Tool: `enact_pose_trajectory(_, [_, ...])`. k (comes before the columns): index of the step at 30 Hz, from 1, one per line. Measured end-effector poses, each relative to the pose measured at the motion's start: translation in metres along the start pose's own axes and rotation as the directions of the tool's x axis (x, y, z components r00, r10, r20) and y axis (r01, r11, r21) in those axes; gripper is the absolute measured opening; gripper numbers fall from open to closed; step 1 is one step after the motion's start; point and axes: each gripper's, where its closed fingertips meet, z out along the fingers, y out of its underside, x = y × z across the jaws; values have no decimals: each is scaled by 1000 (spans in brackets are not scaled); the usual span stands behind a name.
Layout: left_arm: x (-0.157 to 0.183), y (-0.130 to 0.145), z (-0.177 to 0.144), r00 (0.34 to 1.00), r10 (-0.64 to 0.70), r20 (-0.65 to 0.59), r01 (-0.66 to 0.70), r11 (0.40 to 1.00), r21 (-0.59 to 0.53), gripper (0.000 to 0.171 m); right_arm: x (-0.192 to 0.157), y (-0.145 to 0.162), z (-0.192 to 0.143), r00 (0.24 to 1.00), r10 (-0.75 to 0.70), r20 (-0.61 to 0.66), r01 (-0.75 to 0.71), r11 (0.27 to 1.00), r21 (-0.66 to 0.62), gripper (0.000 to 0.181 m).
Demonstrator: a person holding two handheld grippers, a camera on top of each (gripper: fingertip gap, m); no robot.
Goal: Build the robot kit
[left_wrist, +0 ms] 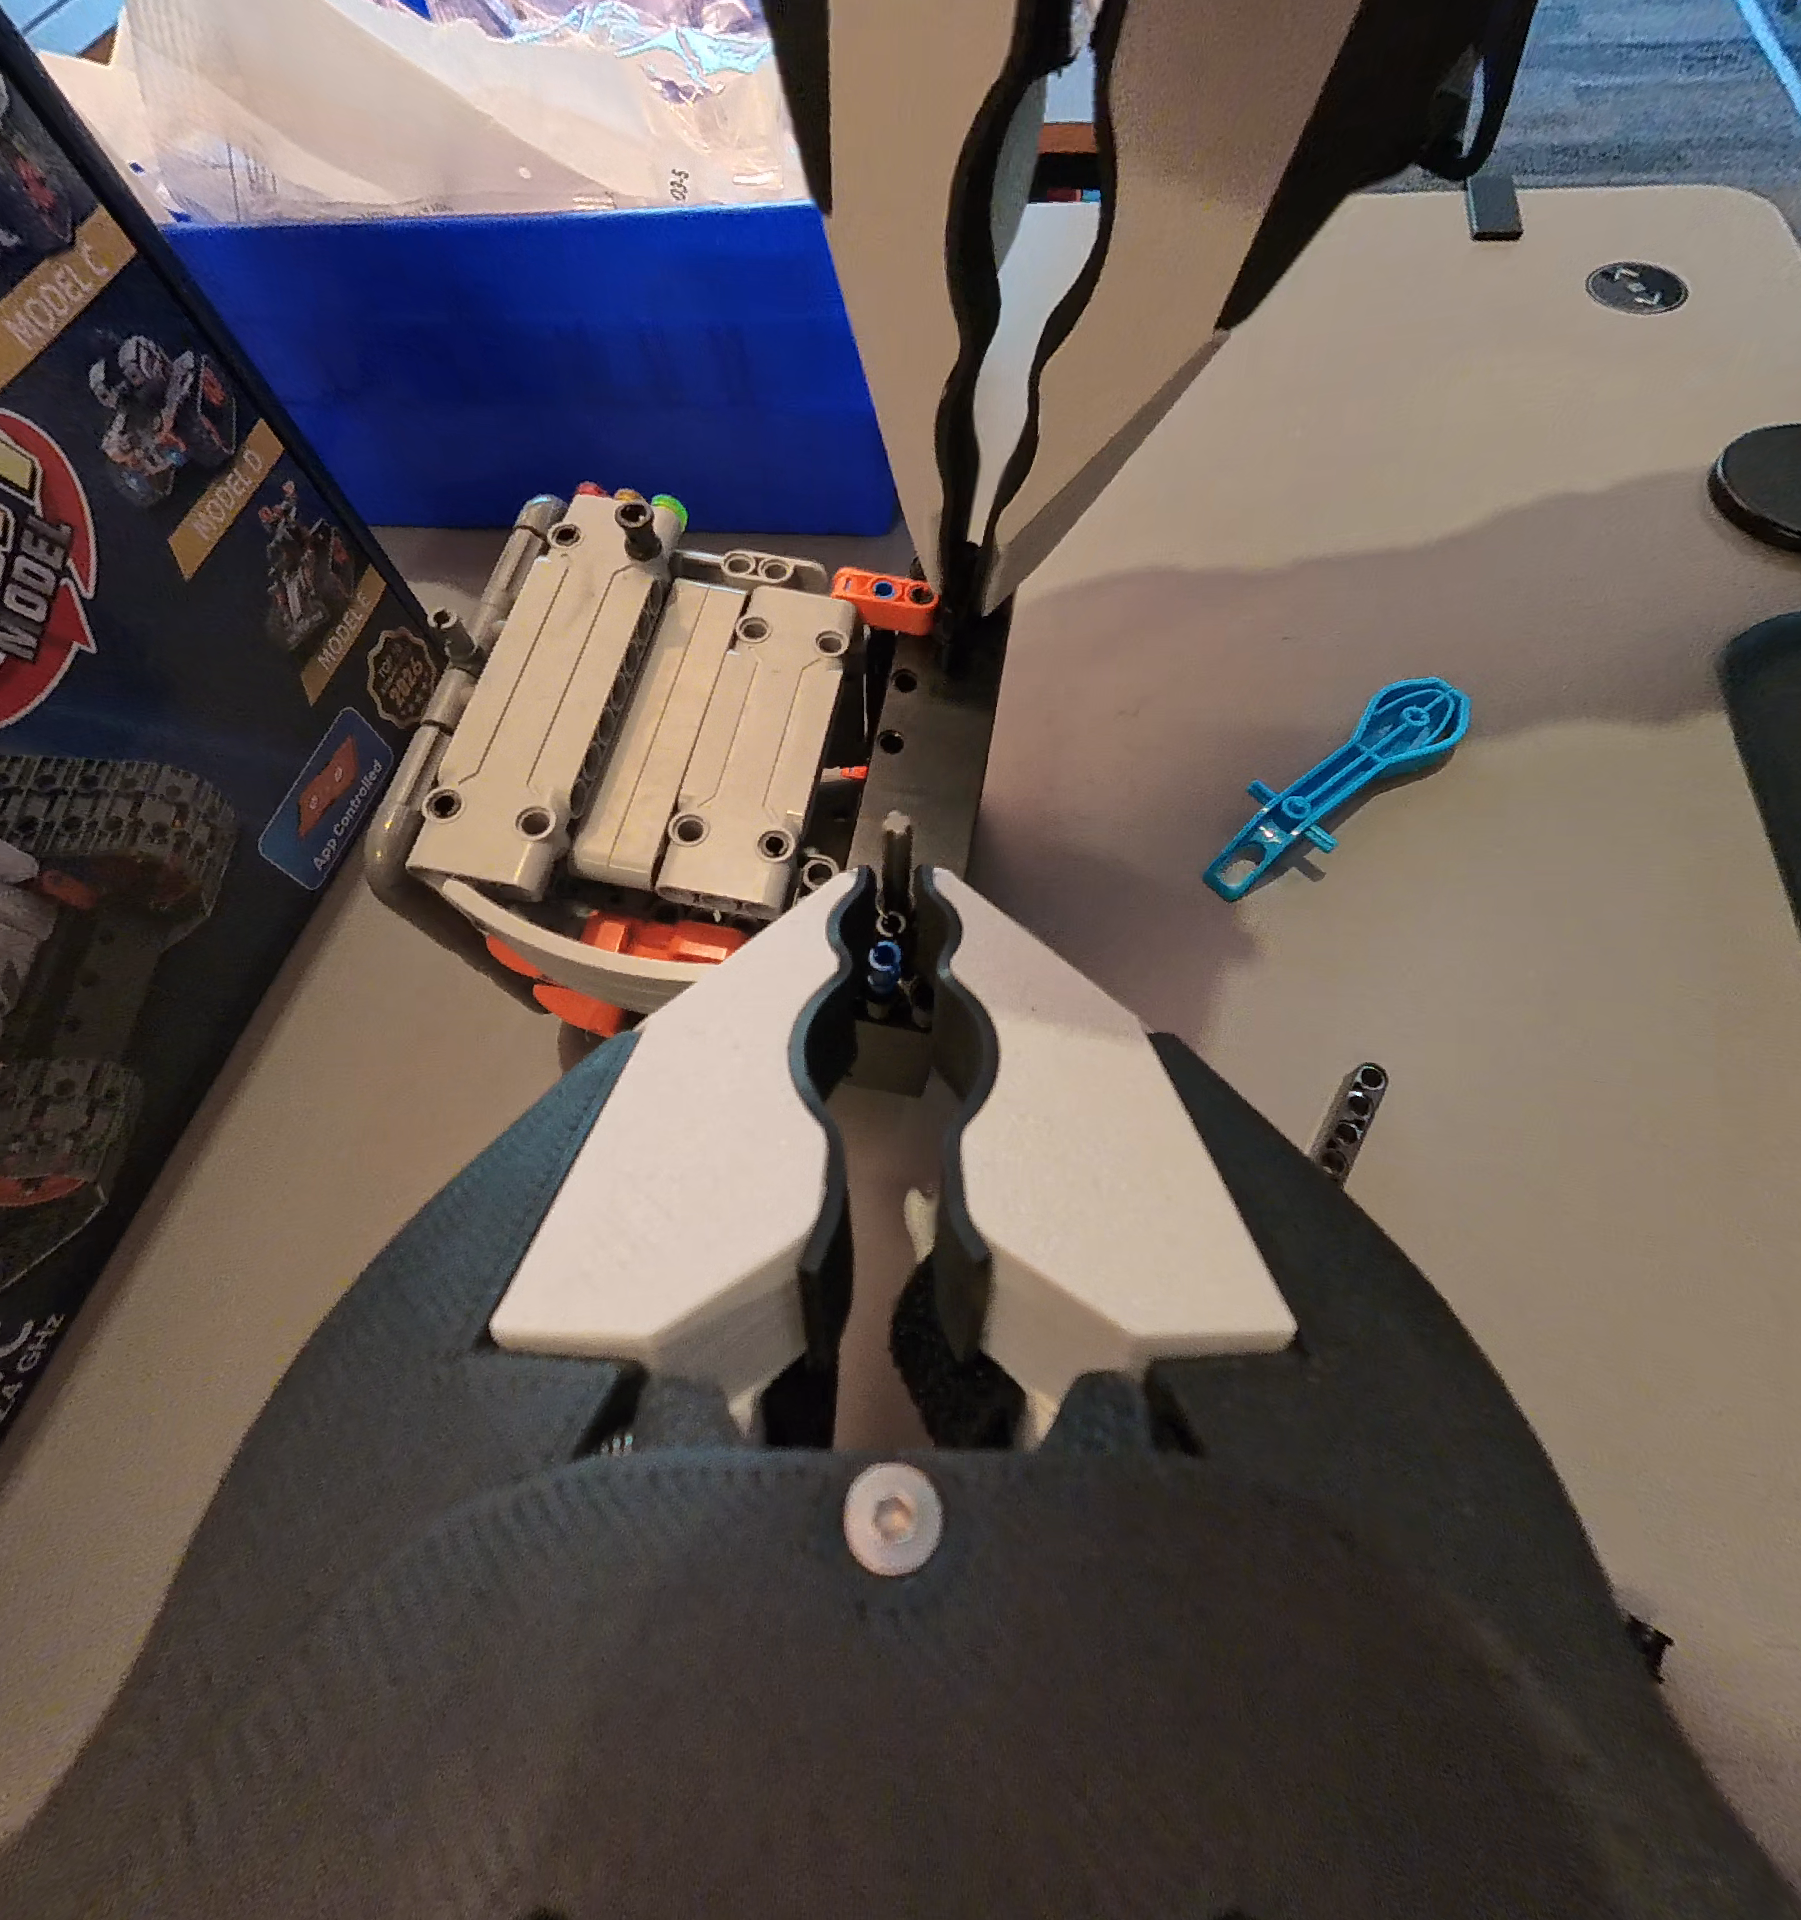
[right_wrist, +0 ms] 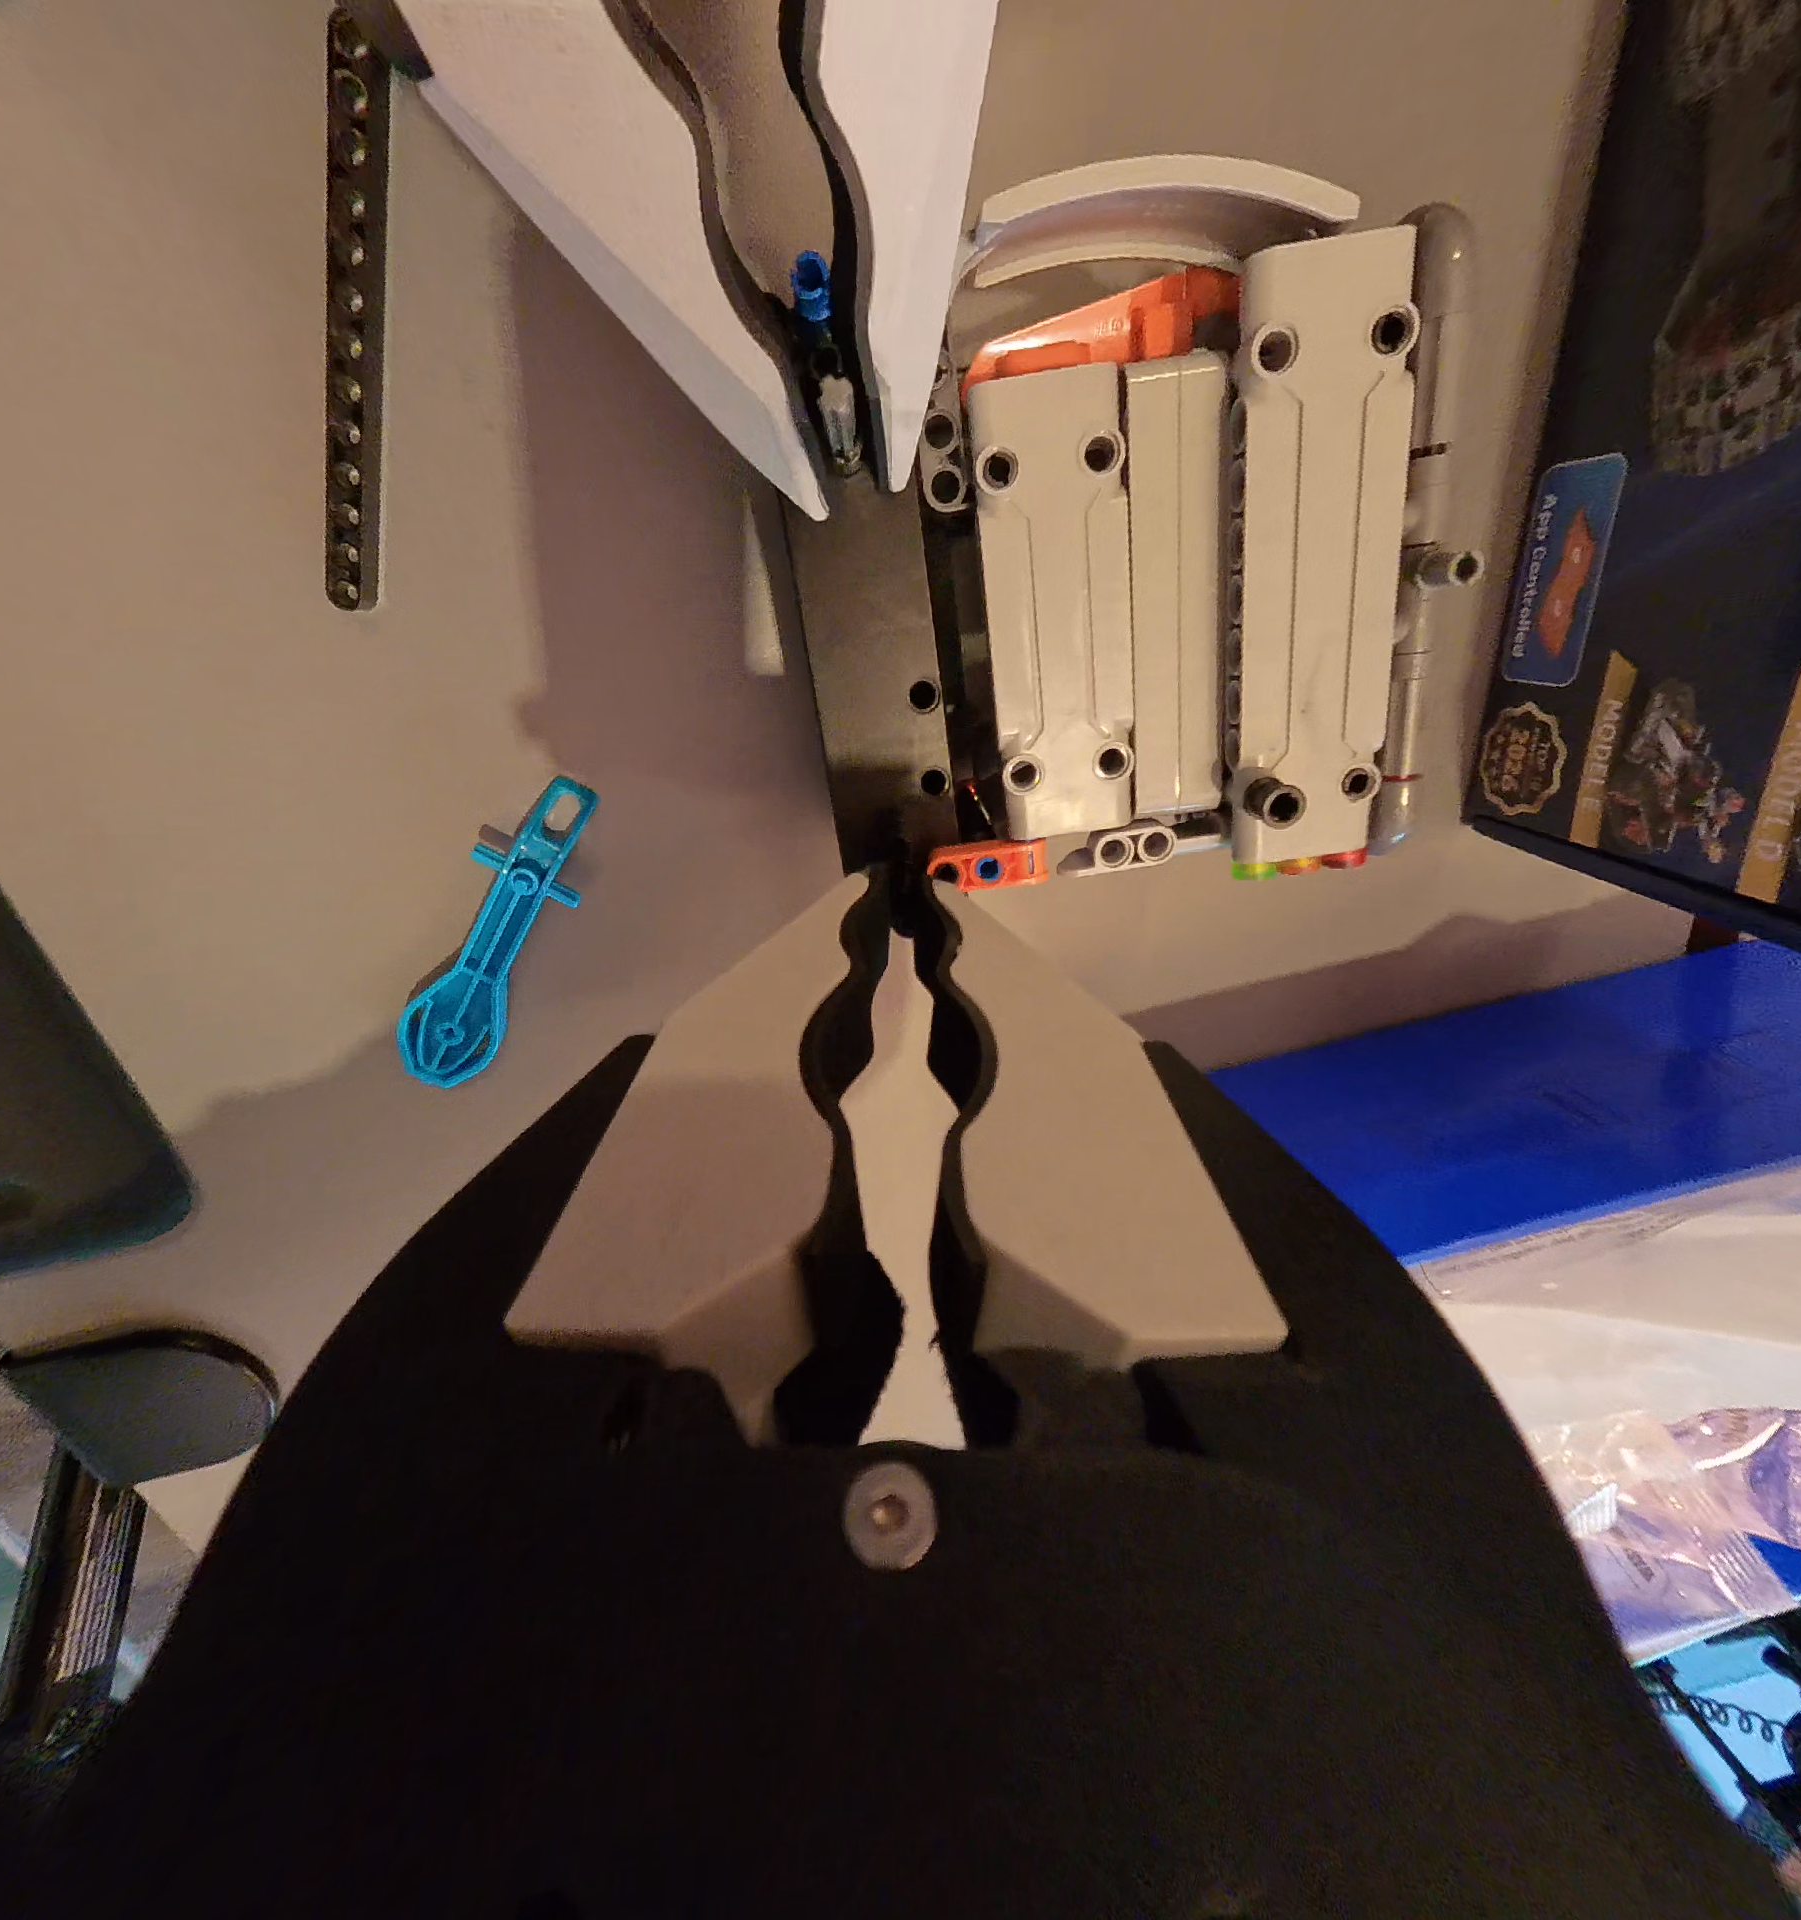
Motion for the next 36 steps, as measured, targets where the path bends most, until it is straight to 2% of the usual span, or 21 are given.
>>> enact_pose_trajectory(3, [-2, 0, 0, 1000, 1, 2, -1, 1000, -3, 5, 3, -1, 1, 1000, 15, -2, -15, 1000, 0, 1])
enact_pose_trajectory(6, [-2, 0, 0, 1000, 1, 4, -1, 1000, -4, 5, 4, -2, -1, 996, 91, -8, -90, 993, 81, 3])
enact_pose_trajectory(7, [-2, 0, 0, 1000, 2, 6, -2, 1000, -4, 5, 3, -1, -2, 994, 110, -19, -107, 989, 103, 10])
enact_pose_trajectory(12, [-2, 0, 0, 1000, -3, 8, 3, 1000, -3, 5, 6, -1, -15, 983, 176, -59, -160, 963, 216, 2])
enact_pose_trajectory(18, [-2, -1, 1, 1000, -2, 7, 2, 1000, -6, 5, 8, -6, -12, 983, 174, -65, -155, 962, 224, 1])
enact_pose_trajectory(26, [-2, -1, 1, 1000, -1, 4, 1, 1000, -6, 5, 7, -4, -7, 990, 128, -53, -117, 979, 169, 0])
enact_pose_trajectory(33, [-3, -1, 1, 1000, -5, 1, 5, 1000, -9, 5, 7, -4, -7, 985, 173, -1, -170, 968, 184, 1])
enact_pose_trajectory(34, [-3, 0, 1, 1000, -3, 4, 3, 1000, -11, 5, 9, -3, -9, 977, 211, 3, -207, 957, 205, 16])
enact_pose_trajectory(36, [-1, 0, 0, 1000, -2, -5, 2, 1000, -16, 5, 10, 1, -14, 967, 255, -10, -246, 942, 228, 18])
